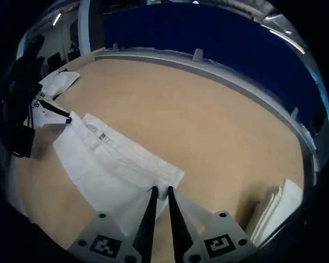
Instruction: Fold towel
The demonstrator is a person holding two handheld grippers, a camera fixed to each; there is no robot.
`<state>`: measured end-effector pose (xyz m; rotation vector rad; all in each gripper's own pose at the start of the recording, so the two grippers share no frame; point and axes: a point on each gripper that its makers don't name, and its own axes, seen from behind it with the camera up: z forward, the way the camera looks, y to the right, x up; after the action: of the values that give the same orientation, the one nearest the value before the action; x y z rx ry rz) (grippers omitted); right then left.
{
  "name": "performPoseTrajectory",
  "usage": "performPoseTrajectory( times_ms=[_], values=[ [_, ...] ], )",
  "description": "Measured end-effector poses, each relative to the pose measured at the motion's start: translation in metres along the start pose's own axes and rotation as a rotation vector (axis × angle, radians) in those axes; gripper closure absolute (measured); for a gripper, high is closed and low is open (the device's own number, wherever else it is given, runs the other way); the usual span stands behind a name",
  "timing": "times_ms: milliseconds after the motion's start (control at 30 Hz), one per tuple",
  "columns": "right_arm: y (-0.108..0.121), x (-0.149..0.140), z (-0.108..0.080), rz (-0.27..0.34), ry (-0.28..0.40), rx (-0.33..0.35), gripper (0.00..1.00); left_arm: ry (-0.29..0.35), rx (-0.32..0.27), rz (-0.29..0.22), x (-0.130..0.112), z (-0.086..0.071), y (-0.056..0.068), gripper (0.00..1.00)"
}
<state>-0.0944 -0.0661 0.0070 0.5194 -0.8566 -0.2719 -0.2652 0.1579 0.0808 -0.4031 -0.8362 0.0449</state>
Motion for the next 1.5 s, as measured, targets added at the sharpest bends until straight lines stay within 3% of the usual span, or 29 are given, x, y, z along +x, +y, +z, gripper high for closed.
performPoseTrajectory(
  times_ms=[100,200,400,500,700,1167,1500],
  values=[
    [0.002,0.000,0.002,0.008,0.000,-0.012,0.76,0.003,0.014,-0.001,0.000,0.001,-0.004,0.67],
    [0.005,0.001,0.003,0.013,0.003,-0.030,0.59,0.007,0.027,0.000,0.000,0.000,-0.007,0.56],
    [0.014,0.006,0.002,0.018,0.021,-0.069,0.20,0.018,0.035,0.001,0.004,-0.003,-0.010,0.11],
    [0.018,0.008,0.001,0.025,0.031,-0.080,0.12,0.019,0.040,-0.006,0.005,-0.004,-0.012,0.09],
    [0.018,0.009,-0.006,0.033,0.039,-0.079,0.06,0.018,0.054,-0.018,0.005,-0.006,-0.015,0.09],
    [0.005,-0.015,-0.030,0.027,0.030,-0.067,0.06,0.032,0.073,-0.035,-0.005,-0.028,-0.016,0.09],
    [-0.009,-0.037,-0.050,0.024,0.016,-0.058,0.06,0.027,0.071,-0.041,-0.031,-0.047,-0.007,0.09]
  ],
)
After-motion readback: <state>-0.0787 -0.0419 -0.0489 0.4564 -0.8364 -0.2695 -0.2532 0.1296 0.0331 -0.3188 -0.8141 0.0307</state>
